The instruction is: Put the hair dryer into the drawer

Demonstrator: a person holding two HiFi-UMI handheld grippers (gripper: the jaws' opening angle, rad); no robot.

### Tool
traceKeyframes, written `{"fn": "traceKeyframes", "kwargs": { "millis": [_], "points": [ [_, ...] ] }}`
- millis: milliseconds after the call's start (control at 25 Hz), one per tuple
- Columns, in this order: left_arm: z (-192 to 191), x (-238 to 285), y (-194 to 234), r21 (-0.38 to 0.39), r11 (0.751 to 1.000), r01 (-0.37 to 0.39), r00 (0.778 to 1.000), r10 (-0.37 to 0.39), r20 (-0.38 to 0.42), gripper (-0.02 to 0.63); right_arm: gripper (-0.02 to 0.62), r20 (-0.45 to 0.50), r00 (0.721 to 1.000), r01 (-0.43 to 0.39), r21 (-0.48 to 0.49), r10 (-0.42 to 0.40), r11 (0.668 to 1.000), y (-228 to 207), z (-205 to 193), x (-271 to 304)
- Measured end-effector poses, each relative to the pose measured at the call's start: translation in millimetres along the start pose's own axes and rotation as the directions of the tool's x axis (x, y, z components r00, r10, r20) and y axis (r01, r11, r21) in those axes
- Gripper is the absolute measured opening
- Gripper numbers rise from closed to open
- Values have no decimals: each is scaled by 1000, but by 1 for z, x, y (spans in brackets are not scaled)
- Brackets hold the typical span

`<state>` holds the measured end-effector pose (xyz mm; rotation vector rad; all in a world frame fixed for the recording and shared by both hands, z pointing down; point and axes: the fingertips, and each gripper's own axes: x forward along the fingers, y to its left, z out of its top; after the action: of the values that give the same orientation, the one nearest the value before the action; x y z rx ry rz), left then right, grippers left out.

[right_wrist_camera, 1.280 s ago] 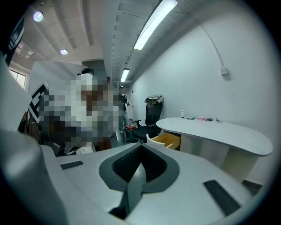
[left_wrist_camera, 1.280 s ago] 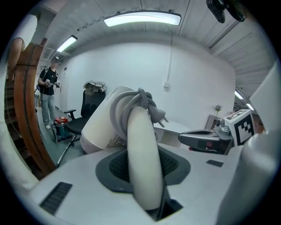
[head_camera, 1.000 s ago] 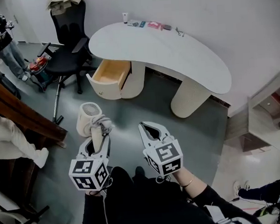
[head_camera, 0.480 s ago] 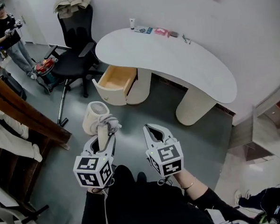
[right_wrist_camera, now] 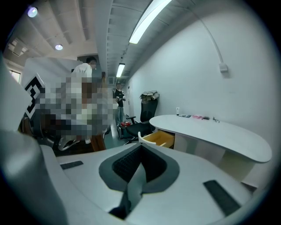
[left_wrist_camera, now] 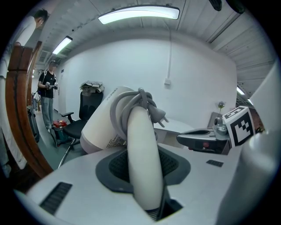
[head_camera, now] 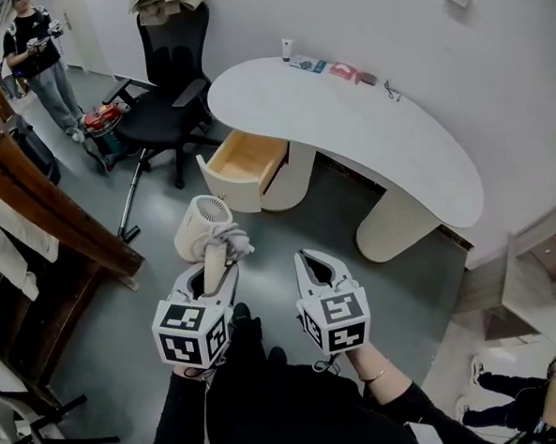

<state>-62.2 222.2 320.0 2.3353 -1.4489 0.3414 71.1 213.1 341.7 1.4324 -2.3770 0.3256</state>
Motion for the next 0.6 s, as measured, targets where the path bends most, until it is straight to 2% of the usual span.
{"fn": "traceKeyframes", "kwargs": {
  "millis": [360,600],
  "points": [
    [11,39,23,-2,1000,16,1000,-16,2,133,2,-28,999,41,9,-40,999,-21,-1,29],
    [23,75,49,10,999,42,999,-41,-30,133,2,-48,997,59,28,-57,998,-31,8,64]
  ]
}}
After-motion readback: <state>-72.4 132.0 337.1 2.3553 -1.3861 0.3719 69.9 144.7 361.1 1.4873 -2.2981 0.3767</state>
